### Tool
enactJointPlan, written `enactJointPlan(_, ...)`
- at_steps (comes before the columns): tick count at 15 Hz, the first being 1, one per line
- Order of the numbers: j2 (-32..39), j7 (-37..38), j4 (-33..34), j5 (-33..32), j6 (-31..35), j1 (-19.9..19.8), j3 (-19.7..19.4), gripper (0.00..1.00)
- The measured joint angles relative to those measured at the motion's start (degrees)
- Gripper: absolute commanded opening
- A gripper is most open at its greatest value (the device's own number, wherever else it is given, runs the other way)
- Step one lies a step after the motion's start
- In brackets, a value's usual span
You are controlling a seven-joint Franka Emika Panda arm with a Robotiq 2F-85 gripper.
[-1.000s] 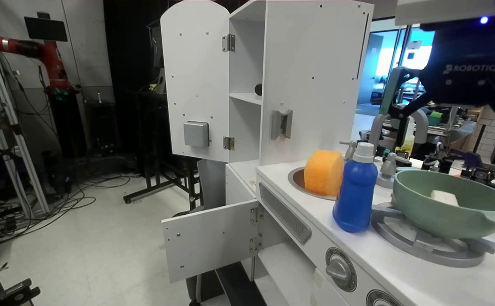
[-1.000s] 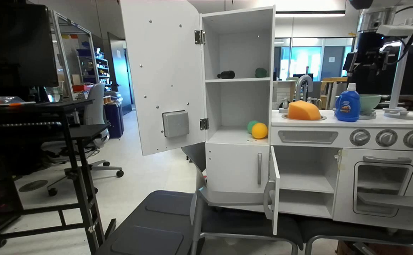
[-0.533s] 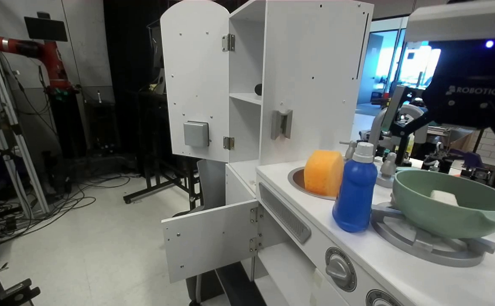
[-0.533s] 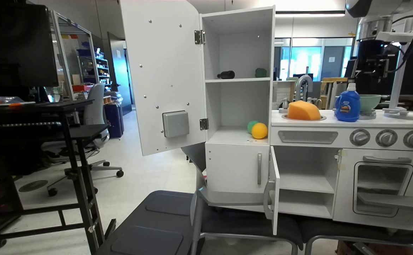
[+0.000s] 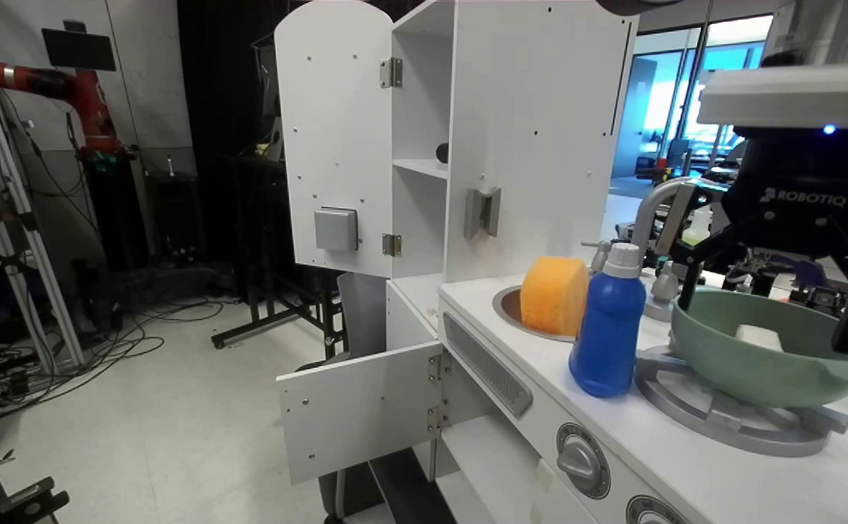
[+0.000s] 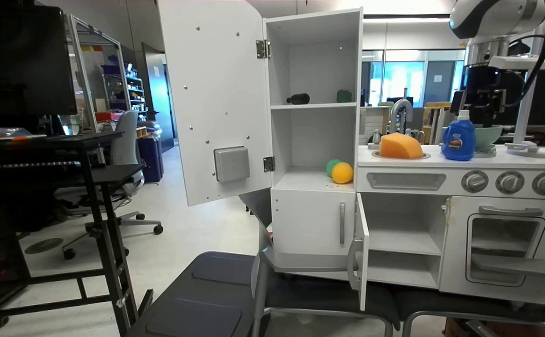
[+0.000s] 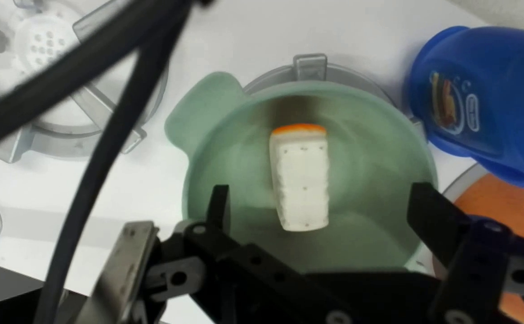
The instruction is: Put the bottle and the toy into the bottom drawer and close the drawer.
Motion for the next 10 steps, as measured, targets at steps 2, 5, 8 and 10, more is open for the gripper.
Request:
enactJointPlan(2,1.32,0.00,2.15,-0.01,-1.01,-0.13,0.00,1.00)
enactJointPlan(5,2.88,0.00,4.88,-0.04,-2.18,-0.22,-0.06,1.00)
enactJointPlan(8,4.01,0.00,6.36,-0.04,-2.24,-0.25,-0.22,1.00)
enactJointPlan(10,4.53,0.00,6.98,-0.04,-2.28,-0.26,-0.28,1.00)
